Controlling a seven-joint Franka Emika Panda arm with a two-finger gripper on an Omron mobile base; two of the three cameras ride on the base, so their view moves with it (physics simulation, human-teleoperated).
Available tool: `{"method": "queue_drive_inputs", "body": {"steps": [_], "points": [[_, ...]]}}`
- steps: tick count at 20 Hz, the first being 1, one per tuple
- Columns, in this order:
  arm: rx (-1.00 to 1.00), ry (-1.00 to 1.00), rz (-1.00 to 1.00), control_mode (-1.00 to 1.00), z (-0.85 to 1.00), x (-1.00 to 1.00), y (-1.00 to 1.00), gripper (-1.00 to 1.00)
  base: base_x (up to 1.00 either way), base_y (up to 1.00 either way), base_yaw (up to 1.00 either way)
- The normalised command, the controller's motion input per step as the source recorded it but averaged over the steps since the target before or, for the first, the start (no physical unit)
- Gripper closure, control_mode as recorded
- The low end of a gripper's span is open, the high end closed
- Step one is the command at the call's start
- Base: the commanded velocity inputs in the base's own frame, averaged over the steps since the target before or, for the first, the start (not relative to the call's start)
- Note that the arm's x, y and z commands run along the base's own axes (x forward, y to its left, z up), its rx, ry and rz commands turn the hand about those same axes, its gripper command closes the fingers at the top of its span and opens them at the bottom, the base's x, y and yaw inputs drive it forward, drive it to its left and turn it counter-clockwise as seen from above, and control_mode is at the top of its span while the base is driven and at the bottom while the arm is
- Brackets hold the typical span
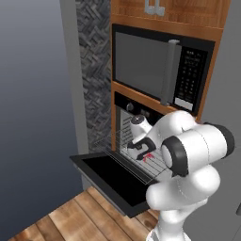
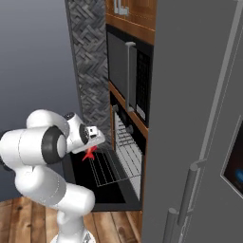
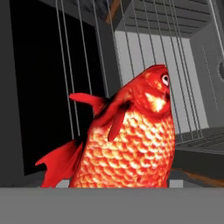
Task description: Place the fish on the rack of the oven, and slide the rack back inside. Close the oven door.
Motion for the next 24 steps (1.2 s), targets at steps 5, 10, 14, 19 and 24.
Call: {"method": "queue_drive_inputs", "body": {"steps": [5, 10, 14, 19, 24], "points": [[-0.05, 0.0, -0.06, -1.0, -0.39, 0.32, 0.0, 1.0, 0.0, 0.0, 0.0], [-0.03, 0.0, -0.08, -1.0, -0.32, 0.48, 0.0, 1.0, 0.0, 0.0, 0.0], [0.0, 0.0, -0.07, -1.0, -0.25, 0.59, 0.0, 1.0, 0.0, 0.0, 0.0], [-0.03, 0.0, -0.08, -1.0, -0.35, 0.57, 0.0, 1.0, 0.0, 0.0, 0.0], [-0.03, 0.0, -0.08, -1.0, -0.45, 0.55, 0.0, 1.0, 0.0, 0.0, 0.0]]}}
